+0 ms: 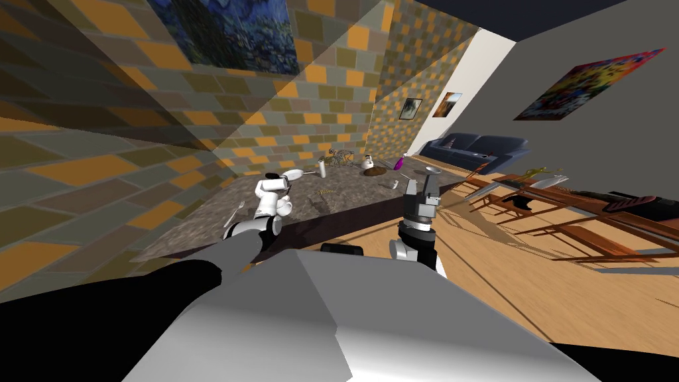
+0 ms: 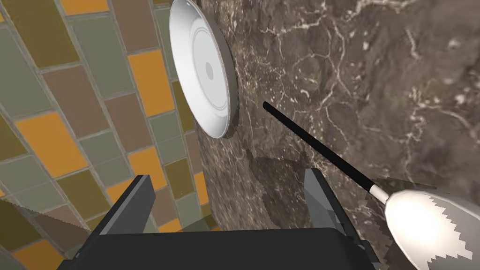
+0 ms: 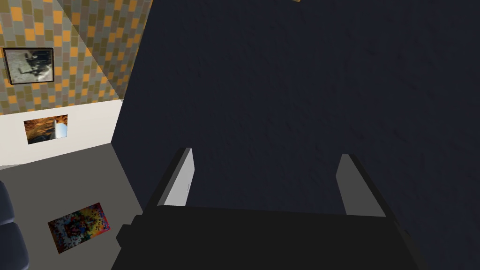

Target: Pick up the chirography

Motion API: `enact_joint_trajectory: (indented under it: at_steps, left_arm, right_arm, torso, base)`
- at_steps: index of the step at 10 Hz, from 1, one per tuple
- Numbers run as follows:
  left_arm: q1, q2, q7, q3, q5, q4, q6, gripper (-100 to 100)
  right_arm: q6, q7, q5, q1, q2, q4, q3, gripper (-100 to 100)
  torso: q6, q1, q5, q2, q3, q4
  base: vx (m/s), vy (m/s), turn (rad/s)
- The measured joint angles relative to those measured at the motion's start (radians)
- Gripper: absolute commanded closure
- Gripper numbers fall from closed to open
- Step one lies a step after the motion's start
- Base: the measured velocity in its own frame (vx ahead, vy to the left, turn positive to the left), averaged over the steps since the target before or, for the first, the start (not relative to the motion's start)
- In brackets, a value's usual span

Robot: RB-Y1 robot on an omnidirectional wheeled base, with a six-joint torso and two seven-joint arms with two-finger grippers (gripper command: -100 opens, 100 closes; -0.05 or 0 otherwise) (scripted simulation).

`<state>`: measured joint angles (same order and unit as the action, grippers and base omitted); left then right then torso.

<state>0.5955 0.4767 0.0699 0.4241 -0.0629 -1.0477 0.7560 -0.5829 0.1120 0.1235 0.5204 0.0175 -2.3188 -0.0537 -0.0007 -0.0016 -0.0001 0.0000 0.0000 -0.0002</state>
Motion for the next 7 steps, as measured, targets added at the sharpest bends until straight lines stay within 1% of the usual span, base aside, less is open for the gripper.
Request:
enact_joint_trajectory:
  at_steps: [1, 4, 5, 6, 7]
  left_arm:
    - [0.01, 0.001, 0.001, 0.001, 0.001, 0.018, 0.016, -100]
    - [0.082, 0.018, 0.002, 0.027, 0.0, 0.101, 0.095, -100]
    - [0.096, 0.023, 0.001, 0.033, -0.002, 0.125, 0.123, -100]
    - [0.125, 0.03, 0.001, 0.043, -0.001, 0.156, 0.151, -100]
    - [0.129, 0.029, 0.003, 0.049, 0.0, 0.157, 0.189, -100]
  right_arm:
    - [0.0, 0.0, 0.0, 0.0, 0.0, 0.0, 0.0, 0]
    - [0.0, 0.0, 0.0, 0.0, 0.0, 0.0, 0.0, 0]
    - [0.0, 0.0, 0.0, 0.0, 0.0, 0.0, 0.0, 0]
    - [0.0, 0.0, 0.0, 0.0, 0.0, 0.0, 0.0, 0]
    - [0.0, 0.0, 0.0, 0.0, 0.0, 0.0, 0.0, 0]
  torso:
    - [0.0, 0.001, 0.0, 0.0, 0.0, 0.0]
    - [0.0, -0.001, 0.0, 0.0, 0.0, 0.0]
    - [0.0, 0.0, 0.0, 0.0, 0.0, 0.0]
    - [0.0, -0.001, 0.0, 0.0, 0.0, 0.0]
    - [0.0, -0.001, 0.0, 0.0, 0.0, 0.0]
  base:
    - [0.0, -0.015, -0.099]
    - [-0.002, -0.018, -0.082]
    - [-0.006, -0.027, -0.107]
    - [-0.003, -0.022, -0.063]
    - [0.001, -0.01, 0.005]
